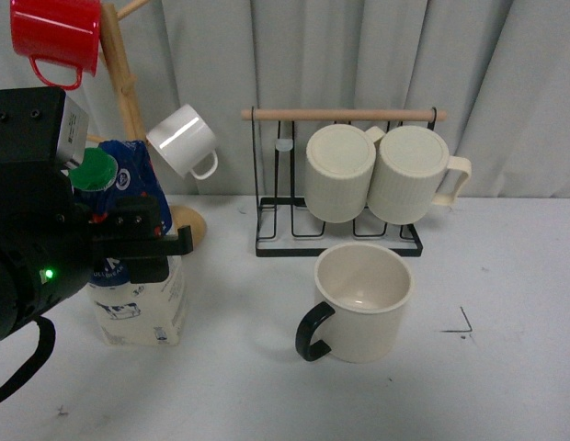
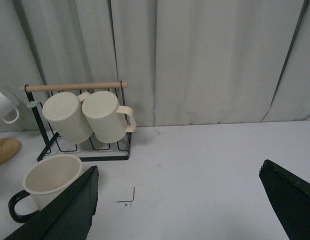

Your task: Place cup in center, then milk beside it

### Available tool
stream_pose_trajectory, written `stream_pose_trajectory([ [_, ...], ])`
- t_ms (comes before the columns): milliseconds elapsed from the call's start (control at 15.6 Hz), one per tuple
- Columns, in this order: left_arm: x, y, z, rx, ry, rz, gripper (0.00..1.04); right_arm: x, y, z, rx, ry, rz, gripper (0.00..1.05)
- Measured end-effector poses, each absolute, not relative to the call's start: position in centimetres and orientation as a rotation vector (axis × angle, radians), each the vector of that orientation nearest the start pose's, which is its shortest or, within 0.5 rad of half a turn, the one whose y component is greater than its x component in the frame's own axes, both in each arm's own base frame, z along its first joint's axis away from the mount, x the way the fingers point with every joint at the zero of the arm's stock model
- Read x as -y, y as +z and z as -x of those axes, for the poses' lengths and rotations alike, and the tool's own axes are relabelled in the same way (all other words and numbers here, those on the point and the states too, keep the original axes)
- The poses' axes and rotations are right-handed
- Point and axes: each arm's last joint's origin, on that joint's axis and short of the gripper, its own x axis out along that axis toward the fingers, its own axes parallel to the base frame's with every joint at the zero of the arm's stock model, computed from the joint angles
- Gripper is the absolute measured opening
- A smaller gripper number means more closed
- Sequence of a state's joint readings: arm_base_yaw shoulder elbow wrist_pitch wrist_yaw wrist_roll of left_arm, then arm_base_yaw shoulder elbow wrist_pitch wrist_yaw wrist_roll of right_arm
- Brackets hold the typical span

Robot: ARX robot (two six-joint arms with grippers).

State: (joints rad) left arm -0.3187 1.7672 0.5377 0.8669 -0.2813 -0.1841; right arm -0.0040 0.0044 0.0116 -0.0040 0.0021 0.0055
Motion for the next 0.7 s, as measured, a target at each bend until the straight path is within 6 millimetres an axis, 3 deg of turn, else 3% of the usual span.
stream_pose_trajectory([
  [320, 9.3, 11.5, -28.4, -0.358, -0.037, 0.046, 0.06, 0.0, 16.7, -9.7, 0.003, -0.006, -0.006, 0.98],
  [512, 10.5, 12.1, -28.0, -0.37, -0.067, 0.025, 0.03, 0.0, 16.7, -9.7, 0.003, -0.006, -0.006, 0.98],
  [704, 12.2, 13.2, -29.2, -0.342, -0.11, 0.032, 0.03, 0.0, 16.7, -9.7, 0.003, -0.006, -0.006, 0.98],
])
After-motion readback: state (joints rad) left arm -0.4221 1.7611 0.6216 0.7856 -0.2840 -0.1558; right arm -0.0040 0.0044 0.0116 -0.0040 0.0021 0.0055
